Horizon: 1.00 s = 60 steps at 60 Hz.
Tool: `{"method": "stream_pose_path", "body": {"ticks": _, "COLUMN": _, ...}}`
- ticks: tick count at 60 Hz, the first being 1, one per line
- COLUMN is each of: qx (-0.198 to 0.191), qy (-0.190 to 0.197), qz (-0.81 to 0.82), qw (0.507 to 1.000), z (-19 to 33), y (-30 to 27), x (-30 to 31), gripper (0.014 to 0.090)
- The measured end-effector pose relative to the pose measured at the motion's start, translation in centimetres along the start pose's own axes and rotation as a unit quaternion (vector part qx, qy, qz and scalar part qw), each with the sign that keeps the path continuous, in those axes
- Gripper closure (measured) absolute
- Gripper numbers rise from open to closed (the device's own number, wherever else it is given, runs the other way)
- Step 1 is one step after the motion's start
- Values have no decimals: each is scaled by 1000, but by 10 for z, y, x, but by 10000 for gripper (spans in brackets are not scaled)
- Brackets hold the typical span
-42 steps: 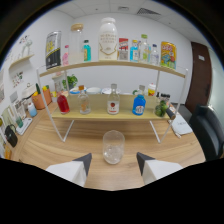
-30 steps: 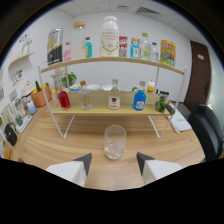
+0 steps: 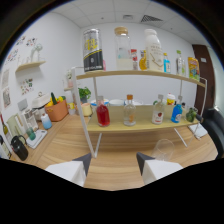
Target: Make me a cup of Vodka Sunrise.
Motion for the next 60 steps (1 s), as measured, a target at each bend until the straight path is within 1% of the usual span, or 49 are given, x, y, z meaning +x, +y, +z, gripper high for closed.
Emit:
{"method": "stream_pose_path", "body": {"ticks": 5, "qx": 21, "qy": -13, "qz": 1, "qw": 1000, "z": 24, "y": -23, "x": -21, "gripper": 200}}
{"method": "stream_pose_path", "body": {"ticks": 10, "qx": 43, "qy": -12, "qz": -4, "qw": 999, "z": 50, "y": -47, "x": -29, "gripper": 200}}
{"method": "stream_pose_path", "body": {"ticks": 21, "qx": 65, "qy": -11, "qz": -10, "qw": 998, "z": 100, "y": -79, "x": -38, "gripper": 205}}
{"method": "stream_pose_path", "body": {"ticks": 29, "qx": 63, "qy": -2, "qz": -17, "qw": 998, "z": 128, "y": -84, "x": -38, "gripper": 311}}
{"method": "stream_pose_path", "body": {"ticks": 34, "qx": 62, "qy": 9, "qz": -24, "qw": 998, "z": 141, "y": -85, "x": -34, "gripper": 416}}
{"method": "stream_pose_path", "body": {"ticks": 36, "qx": 62, "qy": 12, "qz": -27, "qw": 998, "z": 145, "y": -85, "x": -33, "gripper": 465}}
{"method": "stream_pose_path", "body": {"ticks": 40, "qx": 62, "qy": 17, "qz": -30, "qw": 997, "z": 150, "y": -84, "x": -31, "gripper": 629}}
{"method": "stream_pose_path", "body": {"ticks": 42, "qx": 64, "qy": 17, "qz": -32, "qw": 997, "z": 152, "y": -85, "x": -32, "gripper": 685}}
{"method": "stream_pose_path", "body": {"ticks": 47, "qx": 67, "qy": 23, "qz": -35, "qw": 997, "z": 152, "y": -86, "x": -30, "gripper": 688}}
{"method": "stream_pose_path", "body": {"ticks": 55, "qx": 67, "qy": 7, "qz": -42, "qw": 997, "z": 150, "y": -86, "x": -33, "gripper": 698}}
{"method": "stream_pose_path", "body": {"ticks": 60, "qx": 71, "qy": 6, "qz": -49, "qw": 996, "z": 143, "y": -88, "x": -33, "gripper": 702}}
